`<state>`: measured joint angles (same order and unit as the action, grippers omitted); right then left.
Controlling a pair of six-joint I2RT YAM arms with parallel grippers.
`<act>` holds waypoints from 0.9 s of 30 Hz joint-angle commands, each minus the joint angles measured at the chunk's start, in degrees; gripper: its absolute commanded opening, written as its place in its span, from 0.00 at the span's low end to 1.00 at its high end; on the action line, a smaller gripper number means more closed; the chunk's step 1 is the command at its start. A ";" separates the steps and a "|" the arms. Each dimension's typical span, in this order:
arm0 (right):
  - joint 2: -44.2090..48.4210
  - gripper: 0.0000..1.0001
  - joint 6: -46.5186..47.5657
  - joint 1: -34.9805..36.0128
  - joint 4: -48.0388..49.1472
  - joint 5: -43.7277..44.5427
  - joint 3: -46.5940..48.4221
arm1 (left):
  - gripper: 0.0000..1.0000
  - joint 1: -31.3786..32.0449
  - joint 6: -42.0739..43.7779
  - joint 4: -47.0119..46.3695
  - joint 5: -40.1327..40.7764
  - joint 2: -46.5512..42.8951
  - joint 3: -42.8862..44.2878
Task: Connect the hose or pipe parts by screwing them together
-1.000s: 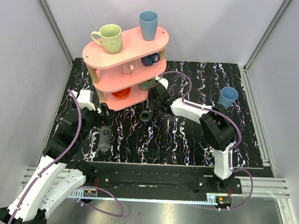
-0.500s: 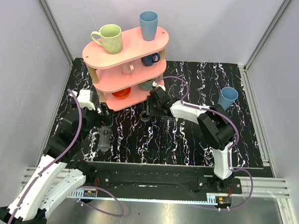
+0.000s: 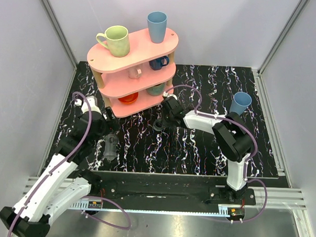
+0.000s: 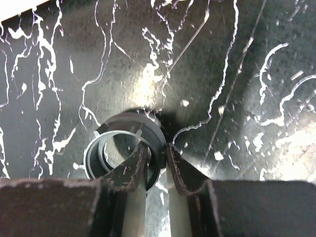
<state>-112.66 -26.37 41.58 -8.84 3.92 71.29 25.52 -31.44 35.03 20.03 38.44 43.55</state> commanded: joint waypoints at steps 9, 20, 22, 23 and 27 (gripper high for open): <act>12.73 0.20 2.20 0.17 -1.71 3.20 -8.09 | 0.90 -1.26 -7.93 6.98 5.90 13.84 1.71; 11.94 0.29 1.76 0.17 -0.74 2.67 -10.11 | 0.89 -3.98 -9.69 8.12 -0.70 29.66 2.68; 13.07 0.34 1.50 0.17 -0.22 2.58 -10.73 | 0.88 -3.98 -9.78 8.22 -1.66 30.99 2.42; 13.43 0.35 1.50 0.08 0.14 2.49 -11.25 | 0.88 -3.98 -9.87 8.22 -1.92 31.96 2.16; 14.13 0.39 1.67 0.16 0.23 3.02 -11.61 | 0.87 -3.98 -10.31 8.74 -1.58 33.46 1.54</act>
<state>-101.32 -24.91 41.58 -10.33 5.52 60.07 21.78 -40.58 43.42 19.42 71.31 44.10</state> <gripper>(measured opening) 0.377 0.877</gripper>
